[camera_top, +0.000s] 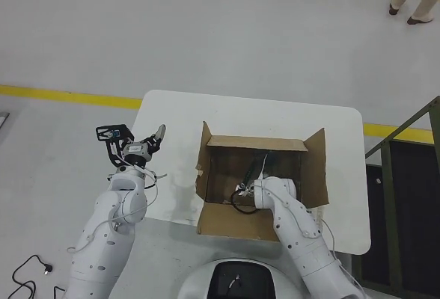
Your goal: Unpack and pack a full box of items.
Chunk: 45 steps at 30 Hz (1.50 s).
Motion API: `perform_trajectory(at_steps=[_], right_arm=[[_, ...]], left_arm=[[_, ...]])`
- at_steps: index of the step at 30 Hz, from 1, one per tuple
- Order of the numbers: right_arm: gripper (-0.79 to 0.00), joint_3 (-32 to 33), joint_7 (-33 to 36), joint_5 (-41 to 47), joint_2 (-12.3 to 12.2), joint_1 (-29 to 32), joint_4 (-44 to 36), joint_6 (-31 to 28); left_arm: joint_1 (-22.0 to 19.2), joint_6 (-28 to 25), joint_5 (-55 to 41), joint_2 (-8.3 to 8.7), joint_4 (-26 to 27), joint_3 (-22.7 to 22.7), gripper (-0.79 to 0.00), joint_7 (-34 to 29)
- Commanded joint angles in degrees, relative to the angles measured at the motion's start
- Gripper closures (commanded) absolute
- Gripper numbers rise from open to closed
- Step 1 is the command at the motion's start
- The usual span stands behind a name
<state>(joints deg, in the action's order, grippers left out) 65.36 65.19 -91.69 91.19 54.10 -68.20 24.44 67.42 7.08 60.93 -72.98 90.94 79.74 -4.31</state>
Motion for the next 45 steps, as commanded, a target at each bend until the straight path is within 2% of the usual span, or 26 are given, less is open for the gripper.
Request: perform_trajectory(at_steps=[1, 15, 17, 18, 19, 35, 42, 45], right_arm=[[-0.302, -0.03, -0.45, 0.31, 0.14, -0.09, 0.56, 0.04], [-0.274, 0.30, -1.77, 0.80, 0.80, -0.65, 3.83, 0.55], [-0.240, 0.27, -1.86, 0.76, 0.90, -0.75, 4.08, 0.62], [-0.086, 0.24, -1.87, 0.75, 0.95, -0.77, 4.12, 0.66], [0.000, 0.15, -2.02, 0.49, 1.00, -0.79, 3.98, 0.86], [0.000, -0.67, -0.16, -2.09, 1.43, 3.94, -7.22, 1.47], [0.000, 0.20, 0.49, -2.44, 1.14, 7.22, -15.89, -2.11], [0.000, 0.39, 0.48, -3.09, 0.98, 7.60, -16.92, -3.94]], left_arm=[[0.00, 0.00, 0.00, 0.00, 0.00, 0.00, -0.785, 0.00], [0.00, 0.00, 0.00, 0.00, 0.00, 0.00, -0.785, 0.00], [0.00, 0.00, 0.00, 0.00, 0.00, 0.00, -0.785, 0.00], [0.00, 0.00, 0.00, 0.00, 0.00, 0.00, -0.785, 0.00], [0.00, 0.00, 0.00, 0.00, 0.00, 0.00, -0.785, 0.00], [0.00, 0.00, 0.00, 0.00, 0.00, 0.00, -0.785, 0.00], [0.00, 0.00, 0.00, 0.00, 0.00, 0.00, -0.785, 0.00], [0.00, 0.00, 0.00, 0.00, 0.00, 0.00, -0.785, 0.00]])
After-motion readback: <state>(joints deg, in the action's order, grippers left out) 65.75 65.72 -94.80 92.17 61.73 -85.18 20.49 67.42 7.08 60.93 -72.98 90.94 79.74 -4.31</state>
